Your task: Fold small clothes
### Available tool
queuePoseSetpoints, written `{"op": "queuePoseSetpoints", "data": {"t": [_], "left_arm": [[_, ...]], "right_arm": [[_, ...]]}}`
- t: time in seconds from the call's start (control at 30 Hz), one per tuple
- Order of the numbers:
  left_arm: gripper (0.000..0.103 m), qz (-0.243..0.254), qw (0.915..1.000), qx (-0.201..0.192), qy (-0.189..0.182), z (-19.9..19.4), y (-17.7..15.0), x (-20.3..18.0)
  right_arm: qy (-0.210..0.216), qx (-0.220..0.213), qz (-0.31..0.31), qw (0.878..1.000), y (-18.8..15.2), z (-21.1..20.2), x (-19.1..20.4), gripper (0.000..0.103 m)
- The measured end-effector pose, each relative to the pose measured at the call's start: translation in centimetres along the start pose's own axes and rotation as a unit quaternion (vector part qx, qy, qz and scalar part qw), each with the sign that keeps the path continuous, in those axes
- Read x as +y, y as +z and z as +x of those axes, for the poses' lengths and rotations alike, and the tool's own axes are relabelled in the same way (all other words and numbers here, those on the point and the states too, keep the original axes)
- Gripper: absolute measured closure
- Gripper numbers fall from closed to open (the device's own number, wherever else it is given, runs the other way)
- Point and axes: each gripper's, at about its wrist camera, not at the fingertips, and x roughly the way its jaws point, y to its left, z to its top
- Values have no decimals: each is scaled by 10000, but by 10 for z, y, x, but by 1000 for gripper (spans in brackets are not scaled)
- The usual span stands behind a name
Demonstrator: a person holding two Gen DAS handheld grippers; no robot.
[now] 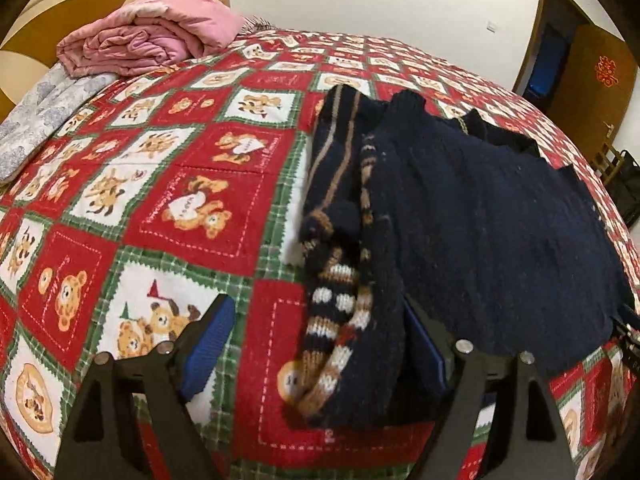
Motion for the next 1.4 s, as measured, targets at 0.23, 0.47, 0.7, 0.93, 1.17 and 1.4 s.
{"op": "queuePoseSetpoints", "data": {"t": [0.23,0.47,0.7,0.93,1.17,1.4], "left_arm": [[18,178,9997,-7,-171,-8,-11,5],[17,219,9995,-34,-235,-11,-16,8],[14,54,9993,-177,-315,-26,-25,18],[8,-312,9981,-480,-242,-43,-28,54],[8,-636,9968,-480,98,-42,-26,83],[8,-699,9967,-403,-5,-35,-32,89]], "right_arm": [[100,-253,-636,9976,0,-29,39,46],[441,-567,-1204,9901,16,-47,96,46],[666,-652,-1720,9807,18,-44,146,46],[834,-668,-1987,9742,18,-40,180,46],[1080,-887,-2361,9616,27,-49,235,46],[1103,-893,-2853,9479,33,-40,291,46]]}}
